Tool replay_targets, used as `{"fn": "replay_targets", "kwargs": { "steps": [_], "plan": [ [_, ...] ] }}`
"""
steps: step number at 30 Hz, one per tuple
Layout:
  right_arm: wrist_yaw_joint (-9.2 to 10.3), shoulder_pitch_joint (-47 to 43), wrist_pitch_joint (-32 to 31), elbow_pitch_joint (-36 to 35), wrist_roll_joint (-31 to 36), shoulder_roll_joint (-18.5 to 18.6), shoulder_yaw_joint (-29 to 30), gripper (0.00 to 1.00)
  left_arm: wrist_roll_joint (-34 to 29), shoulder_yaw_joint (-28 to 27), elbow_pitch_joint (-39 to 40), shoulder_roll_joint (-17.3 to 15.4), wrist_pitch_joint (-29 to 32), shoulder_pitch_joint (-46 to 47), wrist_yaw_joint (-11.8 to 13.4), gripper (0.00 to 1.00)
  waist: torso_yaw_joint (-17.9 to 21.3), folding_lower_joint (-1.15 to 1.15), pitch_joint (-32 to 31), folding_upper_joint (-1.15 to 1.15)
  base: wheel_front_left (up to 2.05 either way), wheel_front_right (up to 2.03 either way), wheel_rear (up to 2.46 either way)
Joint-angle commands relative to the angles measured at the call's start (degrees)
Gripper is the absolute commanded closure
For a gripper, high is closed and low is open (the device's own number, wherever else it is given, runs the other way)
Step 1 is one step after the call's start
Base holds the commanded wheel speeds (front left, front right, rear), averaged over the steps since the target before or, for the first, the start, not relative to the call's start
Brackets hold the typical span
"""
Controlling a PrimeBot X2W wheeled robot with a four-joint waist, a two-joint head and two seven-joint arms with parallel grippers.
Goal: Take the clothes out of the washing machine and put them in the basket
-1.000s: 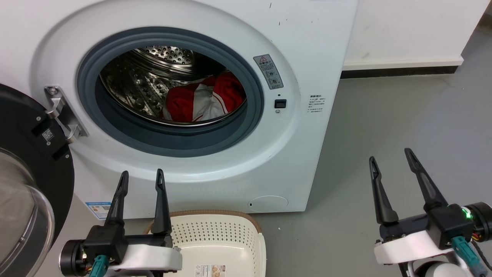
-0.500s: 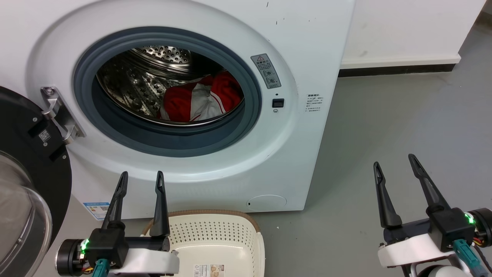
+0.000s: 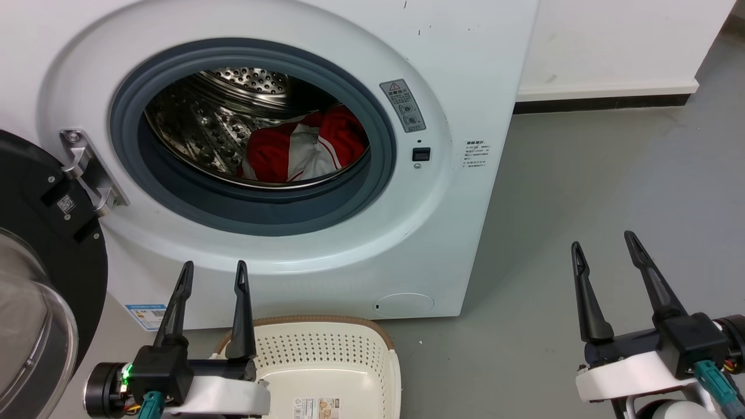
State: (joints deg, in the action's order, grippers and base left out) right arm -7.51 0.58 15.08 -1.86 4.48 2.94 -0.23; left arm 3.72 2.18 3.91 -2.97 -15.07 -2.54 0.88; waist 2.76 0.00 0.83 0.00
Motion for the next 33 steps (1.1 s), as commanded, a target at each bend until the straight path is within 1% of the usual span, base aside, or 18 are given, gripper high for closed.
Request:
{"fn": "replay_targets", "kwargs": {
  "steps": [1,10,14,17,19,23,28,33],
  "plan": [
    [0.04,-0.2,0.1,-0.3,-0.4,-0.1,0.1,0.00,0.1,-0.1,-0.1,0.1,-0.2,-0.2,-0.2,0.00,0.0,0.00,0.1,0.00,0.00,0.00,0.00],
    [0.04,0.4,0.1,-1.1,-1.2,-0.1,0.3,0.00,0.0,-0.9,-1.3,0.1,-0.2,0.4,-1.3,0.00,1.0,0.00,2.0,0.00,0.00,0.00,0.00],
    [0.04,2.4,0.1,-2.2,-1.8,-0.1,0.9,0.00,-0.2,-2.7,-2.5,-0.2,-0.2,3.8,-3.0,0.00,2.1,0.00,6.2,0.00,0.00,0.00,0.00],
    [0.04,4.4,0.1,-3.4,-2.1,-0.1,1.5,0.00,0.7,-4.4,-4.7,-1.1,-0.2,8.3,-4.6,0.00,3.0,0.00,11.0,0.00,0.00,0.00,0.00],
    [0.05,5.8,0.1,-4.1,-2.4,-0.1,2.3,0.00,0.4,-4.7,-6.6,-2.6,-0.2,12.1,-6.0,0.00,3.7,0.00,14.0,0.00,0.00,0.00,0.00],
    [0.05,8.6,0.1,-5.5,-2.7,-0.1,3.1,0.00,0.9,-4.9,-13.6,-6.2,-0.2,20.8,-7.3,0.00,5.4,0.00,19.9,0.00,0.00,0.00,0.00],
    [0.05,11.4,0.1,-6.6,-3.4,-0.1,3.7,0.00,2.5,-4.0,-25.0,-11.7,0.3,34.7,-8.1,0.00,7.5,0.00,26.7,0.00,0.00,0.00,0.00],
    [0.05,13.1,0.1,-6.8,-4.1,-0.1,3.1,0.00,4.7,-1.1,-34.4,-17.5,4.8,49.4,-8.3,0.00,9.7,0.00,32.5,0.00,0.00,0.00,0.00]
  ]
}}
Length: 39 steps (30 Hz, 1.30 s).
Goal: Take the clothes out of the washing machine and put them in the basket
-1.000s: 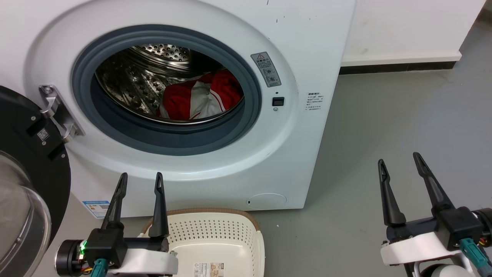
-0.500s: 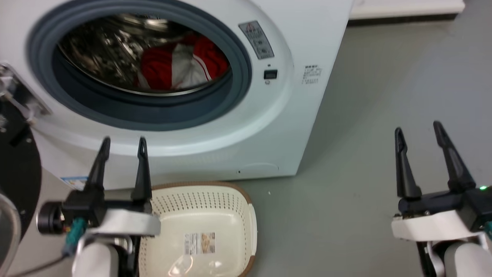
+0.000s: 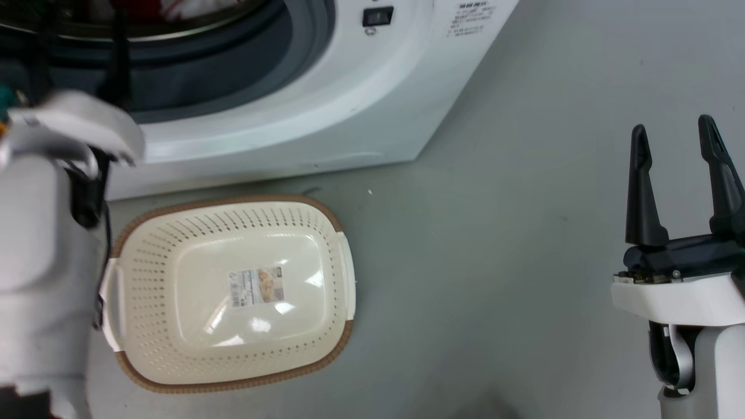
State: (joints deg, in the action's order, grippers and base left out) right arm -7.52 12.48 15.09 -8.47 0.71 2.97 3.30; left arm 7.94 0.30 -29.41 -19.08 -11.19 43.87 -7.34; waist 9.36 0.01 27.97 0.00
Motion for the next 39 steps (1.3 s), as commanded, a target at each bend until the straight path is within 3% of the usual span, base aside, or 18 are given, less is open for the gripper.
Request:
{"fn": "replay_targets", "kwargs": {
  "steps": [1,10,19,31,39],
  "plan": [
    [0.06,1.5,0.1,-0.4,-0.7,-0.2,-0.6,0.00,0.8,1.6,-2.5,-2.7,2.1,5.9,-0.1,0.00,3.6,-0.01,6.5,0.00,0.00,0.00,0.00],
    [0.05,3.4,0.1,-1.3,-4.0,-0.2,-3.3,0.00,3.2,10.9,-10.8,-12.8,14.9,27.3,-0.1,0.00,8.2,-0.01,14.6,0.00,0.00,0.00,0.00],
    [0.06,3.2,0.1,-2.2,-6.0,-0.2,-5.2,0.00,6.3,21.6,-15.1,-21.4,28.2,42.3,0.0,0.00,11.2,-0.01,19.3,0.00,0.00,0.00,0.00],
    [0.06,1.7,0.1,-3.4,-8.2,-0.2,-9.7,0.00,15.6,32.1,-17.2,-28.7,48.0,54.3,0.0,0.00,16.0,-0.01,23.6,0.00,0.00,0.00,0.00],
    [0.06,1.5,0.1,-4.4,-9.3,-0.2,-10.7,0.00,20.0,36.3,-16.3,-31.5,54.9,57.7,-0.1,0.00,17.4,-0.01,25.6,0.00,0.00,0.00,0.00]
  ]
}}
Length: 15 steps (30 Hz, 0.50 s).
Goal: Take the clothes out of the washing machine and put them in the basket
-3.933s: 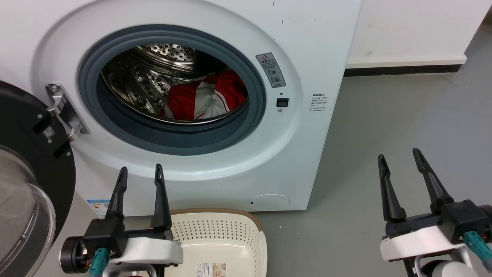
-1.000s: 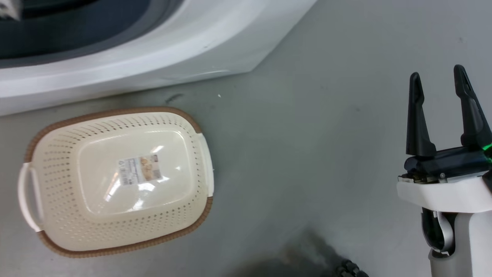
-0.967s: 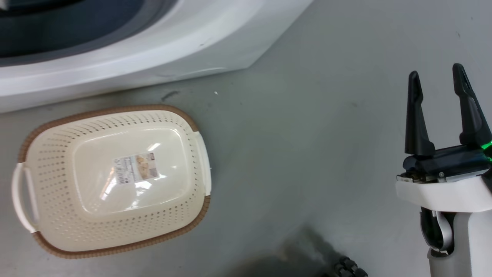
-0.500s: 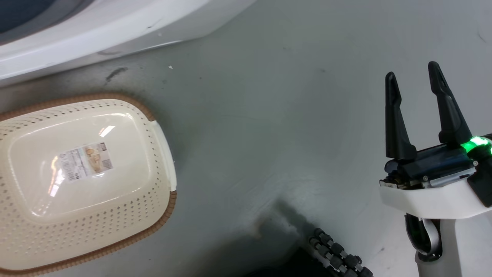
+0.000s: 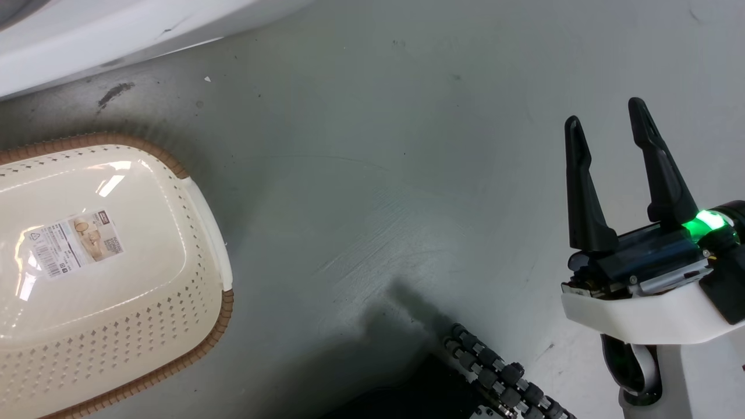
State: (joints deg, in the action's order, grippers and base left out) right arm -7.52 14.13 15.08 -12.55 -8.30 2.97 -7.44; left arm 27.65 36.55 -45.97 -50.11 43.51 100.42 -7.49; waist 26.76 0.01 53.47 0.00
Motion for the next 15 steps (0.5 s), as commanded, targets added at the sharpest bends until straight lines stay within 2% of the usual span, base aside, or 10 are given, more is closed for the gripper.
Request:
{"fn": "replay_targets", "kwargs": {
  "steps": [1,5,12,13,14,15],
  "plan": [
    [0.06,-0.4,0.1,-0.4,-0.3,-0.2,0.1,0.00,0.8,0.7,0.2,-0.7,1.0,1.4,0.1,0.00,0.0,-0.01,0.2,0.00,0.00,0.00,0.00],
    [0.06,-0.6,0.1,-0.7,-0.5,-0.2,0.2,0.00,2.2,2.1,-1.6,-0.4,4.2,2.7,0.1,0.00,0.0,-0.01,0.8,0.00,0.00,0.00,0.00],
    [0.06,-0.8,0.1,-1.5,-0.8,-0.2,0.2,0.00,3.8,4.0,-2.5,0.3,4.8,3.5,0.1,0.00,-0.1,-0.01,1.2,0.00,0.00,0.00,0.00],
    [0.06,-0.8,0.1,-1.6,-0.9,-0.2,0.3,0.00,4.1,4.2,-2.6,0.4,4.9,3.7,0.1,0.22,-0.1,-0.01,1.3,0.00,0.00,0.00,0.00],
    [0.06,-0.7,0.1,-1.7,-0.9,-0.2,0.2,0.00,4.3,4.5,-2.6,0.5,4.4,3.8,0.1,0.72,-0.1,-0.01,1.4,0.00,0.00,0.00,0.00],
    [0.06,-0.7,0.1,-1.8,-0.9,-0.2,0.2,0.00,4.6,4.9,-2.6,0.7,4.6,3.6,0.1,1.00,-0.2,-0.01,1.4,0.00,0.00,0.00,0.00]
  ]
}}
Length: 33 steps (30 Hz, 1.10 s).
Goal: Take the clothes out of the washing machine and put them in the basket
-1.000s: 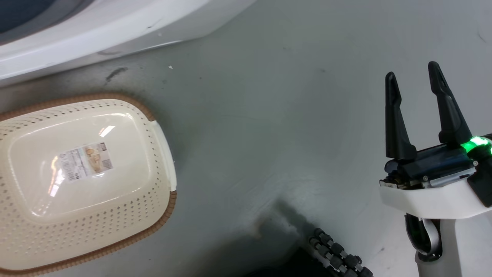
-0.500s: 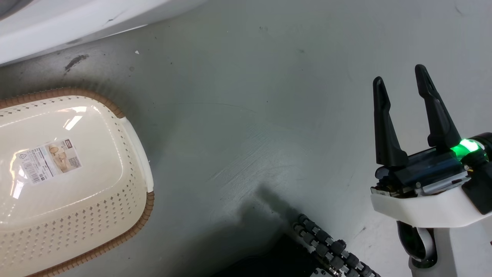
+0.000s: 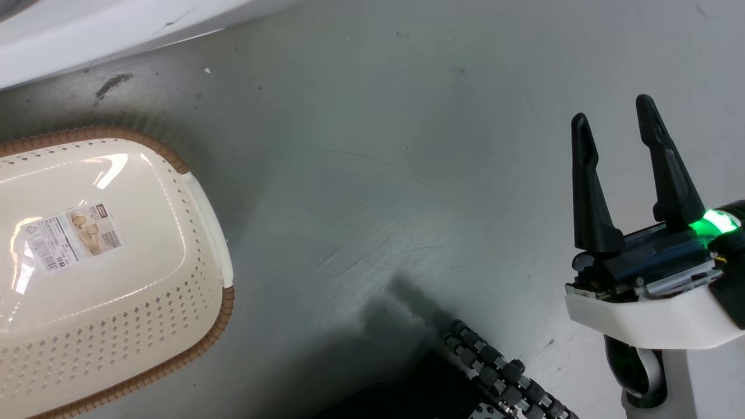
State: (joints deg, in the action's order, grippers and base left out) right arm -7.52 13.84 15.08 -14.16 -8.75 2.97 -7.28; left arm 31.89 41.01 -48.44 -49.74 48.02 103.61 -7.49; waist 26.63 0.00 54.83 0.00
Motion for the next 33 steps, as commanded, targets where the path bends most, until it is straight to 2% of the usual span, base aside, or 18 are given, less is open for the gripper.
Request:
{"fn": "replay_targets", "kwargs": {
  "steps": [1,4,17,28,33],
  "plan": [
    [0.06,-0.4,0.1,-0.3,-0.4,-0.2,0.0,0.00,0.6,0.8,-0.2,0.3,0.2,0.5,0.1,1.00,-0.1,0.00,0.1,0.00,0.00,0.00,0.00],
    [0.06,0.0,0.1,-0.3,-0.5,-0.2,-0.2,0.00,-0.1,1.5,-0.5,-0.3,-1.3,1.7,0.1,1.00,-0.1,0.00,0.4,0.00,0.00,0.00,0.00],
    [0.06,3.4,0.1,0.2,-0.1,-0.2,-0.1,0.00,-1.2,1.9,-4.3,2.1,-13.6,3.1,0.5,1.00,-0.1,0.00,-0.6,0.00,0.00,0.00,0.00],
    [0.06,4.2,0.1,1.1,3.1,-0.2,3.7,0.00,-0.1,1.0,-9.1,7.1,-31.2,-2.2,1.8,1.00,-5.1,0.00,-6.9,0.00,0.00,0.00,0.00],
    [0.06,3.6,0.1,1.9,4.4,-0.1,5.1,0.00,2.2,0.3,-12.2,10.2,-37.4,-7.2,1.3,1.00,-7.4,0.00,-11.5,0.00,0.00,0.00,0.00]
  ]
}}
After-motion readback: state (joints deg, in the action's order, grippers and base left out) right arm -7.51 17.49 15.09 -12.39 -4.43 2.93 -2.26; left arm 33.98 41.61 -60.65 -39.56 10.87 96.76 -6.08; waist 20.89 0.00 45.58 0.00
